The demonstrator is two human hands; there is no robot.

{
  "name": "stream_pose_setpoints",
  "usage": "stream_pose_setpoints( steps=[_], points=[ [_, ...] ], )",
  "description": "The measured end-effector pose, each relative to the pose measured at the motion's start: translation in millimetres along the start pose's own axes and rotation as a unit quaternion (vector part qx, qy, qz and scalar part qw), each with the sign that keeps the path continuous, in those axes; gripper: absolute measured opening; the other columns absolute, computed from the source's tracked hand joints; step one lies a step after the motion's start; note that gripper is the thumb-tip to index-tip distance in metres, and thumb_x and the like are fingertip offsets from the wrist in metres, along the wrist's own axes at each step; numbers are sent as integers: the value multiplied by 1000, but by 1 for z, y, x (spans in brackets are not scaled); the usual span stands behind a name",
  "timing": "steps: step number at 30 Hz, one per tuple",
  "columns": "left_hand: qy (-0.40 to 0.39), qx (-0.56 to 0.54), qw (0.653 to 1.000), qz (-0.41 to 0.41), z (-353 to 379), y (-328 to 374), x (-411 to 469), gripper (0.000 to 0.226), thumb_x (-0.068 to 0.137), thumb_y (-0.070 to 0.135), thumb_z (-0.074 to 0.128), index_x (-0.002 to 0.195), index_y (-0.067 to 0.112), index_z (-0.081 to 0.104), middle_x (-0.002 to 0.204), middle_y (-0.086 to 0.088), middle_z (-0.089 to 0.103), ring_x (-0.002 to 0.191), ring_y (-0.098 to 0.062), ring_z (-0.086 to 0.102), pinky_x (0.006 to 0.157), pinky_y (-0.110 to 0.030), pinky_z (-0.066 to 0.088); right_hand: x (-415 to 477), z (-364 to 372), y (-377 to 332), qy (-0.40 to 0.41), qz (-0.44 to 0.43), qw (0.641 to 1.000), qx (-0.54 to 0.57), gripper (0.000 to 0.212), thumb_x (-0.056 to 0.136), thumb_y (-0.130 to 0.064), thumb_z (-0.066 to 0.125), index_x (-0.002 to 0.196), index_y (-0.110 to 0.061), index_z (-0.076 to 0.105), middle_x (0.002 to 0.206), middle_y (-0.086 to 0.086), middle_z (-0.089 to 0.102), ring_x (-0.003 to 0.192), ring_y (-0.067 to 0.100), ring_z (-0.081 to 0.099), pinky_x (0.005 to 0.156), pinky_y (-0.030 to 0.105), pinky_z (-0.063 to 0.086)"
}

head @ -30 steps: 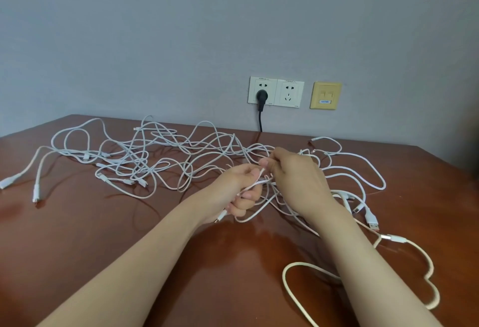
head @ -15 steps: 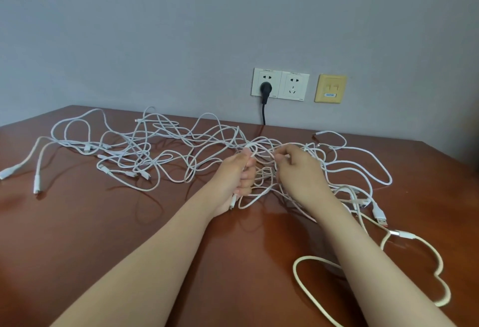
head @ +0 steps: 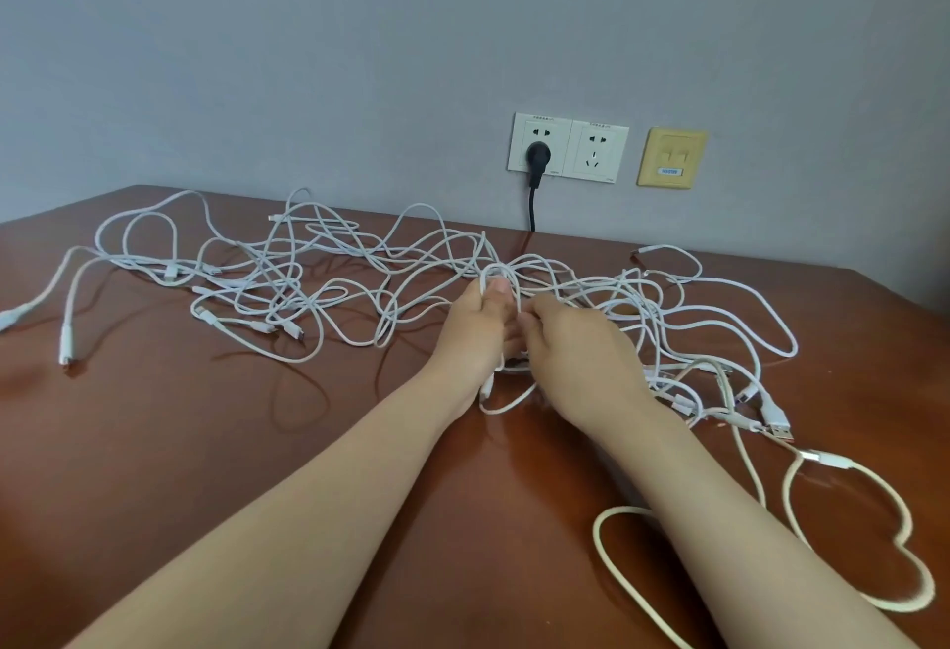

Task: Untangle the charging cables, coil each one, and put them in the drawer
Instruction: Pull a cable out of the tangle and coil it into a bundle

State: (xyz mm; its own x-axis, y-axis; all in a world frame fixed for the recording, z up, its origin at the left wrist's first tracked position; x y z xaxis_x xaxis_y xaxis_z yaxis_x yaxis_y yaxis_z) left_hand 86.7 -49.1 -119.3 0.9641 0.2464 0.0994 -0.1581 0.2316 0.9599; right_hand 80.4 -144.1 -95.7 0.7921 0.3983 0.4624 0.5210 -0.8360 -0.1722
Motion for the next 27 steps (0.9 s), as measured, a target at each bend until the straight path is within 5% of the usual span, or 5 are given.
stream_pose_setpoints(
  steps=[5, 14, 19, 23, 27],
  points=[
    [12, 151, 987, 56, 0, -1, -1, 26, 101, 25, 36, 77, 22, 47, 72, 1, 51, 65, -13, 47, 64, -28, 38, -1, 0, -1, -7, -3, 999, 42, 27, 100, -29, 31, 93, -12, 52, 94, 11, 62, 75, 26, 47, 63, 30, 28],
    [18, 232, 970, 69, -1, 13, 0, 33, 102, 25, 32, 72, 23, 48, 68, 2, 49, 66, -17, 46, 67, -29, 37, -2, -7, -2, -2, -1, 997, 72, 24, 98, -31, 35, 83, -22, 51, 90, 7, 64, 87, 31, 57, 63, 31, 31],
    [19, -43, 999, 2, -7, 18, 1, 30, 103, 17, 28, 77, 11, 42, 55, -4, 64, 40, -11, 57, 41, -19, 46, -1, -11, -1, 4, -8, 999, 31, 30, 98, -32, 36, 118, -27, 58, 109, 5, 66, 105, 29, 57, 72, 32, 37],
    [46, -228, 972, -36, -17, 17, 9, 31, 103, 14, 25, 75, 10, 39, 38, 2, 45, 33, -10, 50, 44, -22, 53, -2, -16, 0, -8, -10, 1000, -15, 27, 98, -35, 37, 102, -20, 60, 103, 6, 65, 102, 29, 56, 67, 29, 27],
    [60, -260, 962, -56, -24, 17, 17, 35, 104, 18, 23, 72, 13, 35, 36, 7, 28, 27, -4, 22, 30, -12, 25, -2, -28, 2, -47, -5, 999, 22, 28, 92, -46, 48, 79, -26, 62, 74, -5, 57, 88, 22, 53, 64, 27, 28]
  ],
)
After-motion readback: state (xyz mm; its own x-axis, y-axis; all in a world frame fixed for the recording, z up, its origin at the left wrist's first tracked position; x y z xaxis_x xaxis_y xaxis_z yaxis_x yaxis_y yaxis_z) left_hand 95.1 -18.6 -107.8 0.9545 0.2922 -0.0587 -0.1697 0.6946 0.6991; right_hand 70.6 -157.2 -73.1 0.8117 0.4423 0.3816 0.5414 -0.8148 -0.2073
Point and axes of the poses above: each hand's wrist, its own x-axis towards the middle knuckle, its own z-axis out of the palm, y = z × x, the point moved 3 cm from there along x, towards the middle knuckle
